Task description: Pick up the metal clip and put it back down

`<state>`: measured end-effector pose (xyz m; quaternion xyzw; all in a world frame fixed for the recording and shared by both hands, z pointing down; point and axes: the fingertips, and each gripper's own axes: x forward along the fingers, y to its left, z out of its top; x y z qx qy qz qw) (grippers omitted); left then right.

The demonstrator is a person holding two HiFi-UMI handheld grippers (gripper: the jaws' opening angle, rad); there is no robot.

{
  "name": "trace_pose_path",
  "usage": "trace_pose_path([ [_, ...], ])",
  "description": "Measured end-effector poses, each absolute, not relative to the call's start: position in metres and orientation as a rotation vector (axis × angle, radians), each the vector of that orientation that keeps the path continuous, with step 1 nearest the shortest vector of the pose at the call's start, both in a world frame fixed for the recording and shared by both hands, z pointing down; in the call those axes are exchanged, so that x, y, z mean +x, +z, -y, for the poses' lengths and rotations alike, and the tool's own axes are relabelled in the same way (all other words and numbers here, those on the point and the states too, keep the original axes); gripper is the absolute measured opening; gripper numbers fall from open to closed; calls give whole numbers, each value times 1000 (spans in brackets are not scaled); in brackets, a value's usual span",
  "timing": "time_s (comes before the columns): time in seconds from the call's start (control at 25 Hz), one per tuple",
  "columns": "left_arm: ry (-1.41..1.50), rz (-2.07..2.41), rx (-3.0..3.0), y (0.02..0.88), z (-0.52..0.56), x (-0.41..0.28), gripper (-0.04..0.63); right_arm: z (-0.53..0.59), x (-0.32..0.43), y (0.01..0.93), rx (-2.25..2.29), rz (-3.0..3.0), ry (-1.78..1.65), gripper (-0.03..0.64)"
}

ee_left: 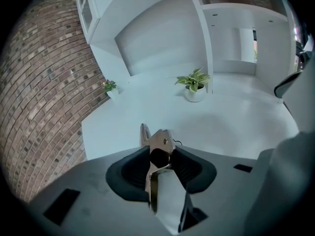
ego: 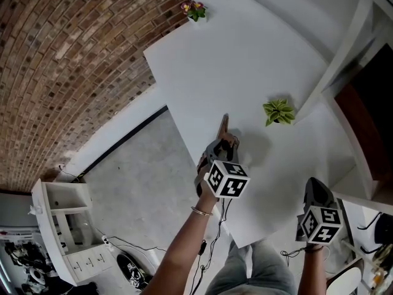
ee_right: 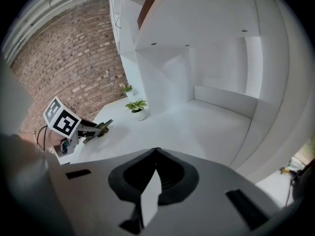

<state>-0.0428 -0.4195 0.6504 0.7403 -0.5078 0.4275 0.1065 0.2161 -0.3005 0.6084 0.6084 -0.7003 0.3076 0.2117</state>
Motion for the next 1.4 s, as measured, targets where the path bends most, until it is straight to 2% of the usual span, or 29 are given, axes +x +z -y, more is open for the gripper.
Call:
trace_pose_path([
  [0.2, 1235, 1480, 2185, 650, 420, -43, 135, 299, 216, 608, 1698, 1939, 860, 2],
  [0.44, 1194, 1484, 2182, 643, 423, -49, 94, 300, 211, 607, 1690, 1945, 854, 2],
  [1.4, 936, 1511, 2183, 609, 423, -74, 63, 310, 195, 593, 1661, 1981, 815, 2],
])
